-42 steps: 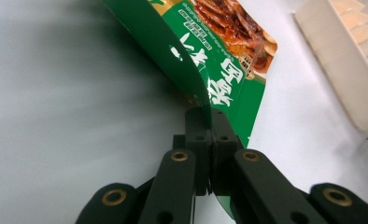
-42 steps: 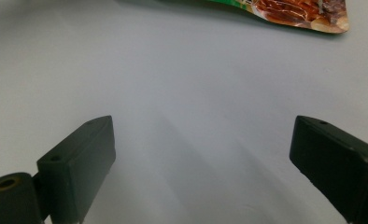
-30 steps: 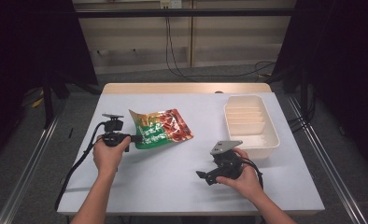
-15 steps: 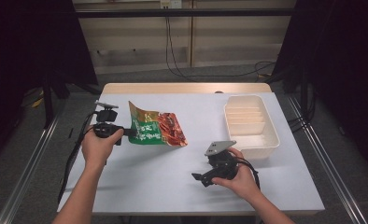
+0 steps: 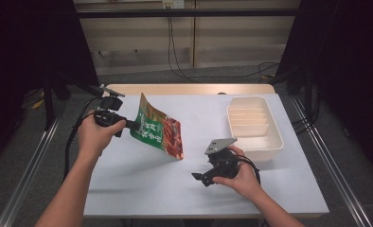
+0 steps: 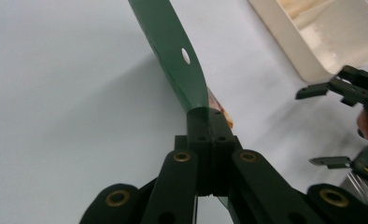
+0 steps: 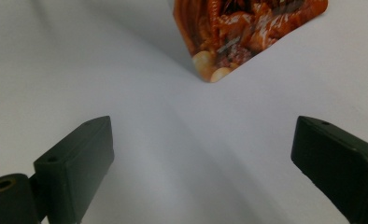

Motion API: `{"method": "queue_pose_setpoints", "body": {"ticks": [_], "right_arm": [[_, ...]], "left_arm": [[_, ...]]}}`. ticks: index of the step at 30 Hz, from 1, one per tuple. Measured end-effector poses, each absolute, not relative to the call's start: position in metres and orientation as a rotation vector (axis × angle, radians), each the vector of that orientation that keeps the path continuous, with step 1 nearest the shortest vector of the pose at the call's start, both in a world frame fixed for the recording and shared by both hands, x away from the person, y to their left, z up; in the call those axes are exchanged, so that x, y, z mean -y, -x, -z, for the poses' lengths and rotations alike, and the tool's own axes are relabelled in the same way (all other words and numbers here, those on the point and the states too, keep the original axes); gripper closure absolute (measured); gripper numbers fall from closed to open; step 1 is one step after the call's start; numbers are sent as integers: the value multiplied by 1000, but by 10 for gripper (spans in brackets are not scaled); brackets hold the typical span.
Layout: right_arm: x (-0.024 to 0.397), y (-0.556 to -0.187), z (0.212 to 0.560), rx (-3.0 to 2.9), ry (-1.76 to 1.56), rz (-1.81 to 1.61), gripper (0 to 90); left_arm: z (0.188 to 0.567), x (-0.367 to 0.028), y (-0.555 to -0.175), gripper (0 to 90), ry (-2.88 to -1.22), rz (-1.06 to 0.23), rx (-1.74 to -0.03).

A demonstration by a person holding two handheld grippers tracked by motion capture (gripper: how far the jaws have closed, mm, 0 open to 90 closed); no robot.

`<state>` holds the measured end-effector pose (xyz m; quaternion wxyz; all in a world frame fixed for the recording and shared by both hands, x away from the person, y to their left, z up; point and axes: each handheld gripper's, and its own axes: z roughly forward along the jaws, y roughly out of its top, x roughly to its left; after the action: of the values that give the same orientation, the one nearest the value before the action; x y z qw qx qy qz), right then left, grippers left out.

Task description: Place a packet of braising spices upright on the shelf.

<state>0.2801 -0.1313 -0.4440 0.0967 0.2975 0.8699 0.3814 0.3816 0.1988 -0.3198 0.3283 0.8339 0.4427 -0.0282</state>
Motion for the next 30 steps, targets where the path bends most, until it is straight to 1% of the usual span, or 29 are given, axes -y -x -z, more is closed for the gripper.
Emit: {"method": "queue_pose_setpoints", "body": {"ticks": [5,11,14,19,30], "right_arm": [[130,-284,436,-2573,-883,-1142,55],[128,-288,426,-2580,-881,-1151,55],[129,-291,422,-2587,-876,-1161,52],[131,-295,416,-2589,-887,-1169,52],[134,-303,400,-2605,-859,-1180,30]], "left_arm": [[306,-190,-383,900,-2260,103,-1106],[295,-184,-384,900,-2297,122,-1061],[285,-177,-380,900,-2326,107,-1010],[278,-172,-379,900,-2358,116,-984],[268,-154,-371,900,-2426,122,-850]]}}
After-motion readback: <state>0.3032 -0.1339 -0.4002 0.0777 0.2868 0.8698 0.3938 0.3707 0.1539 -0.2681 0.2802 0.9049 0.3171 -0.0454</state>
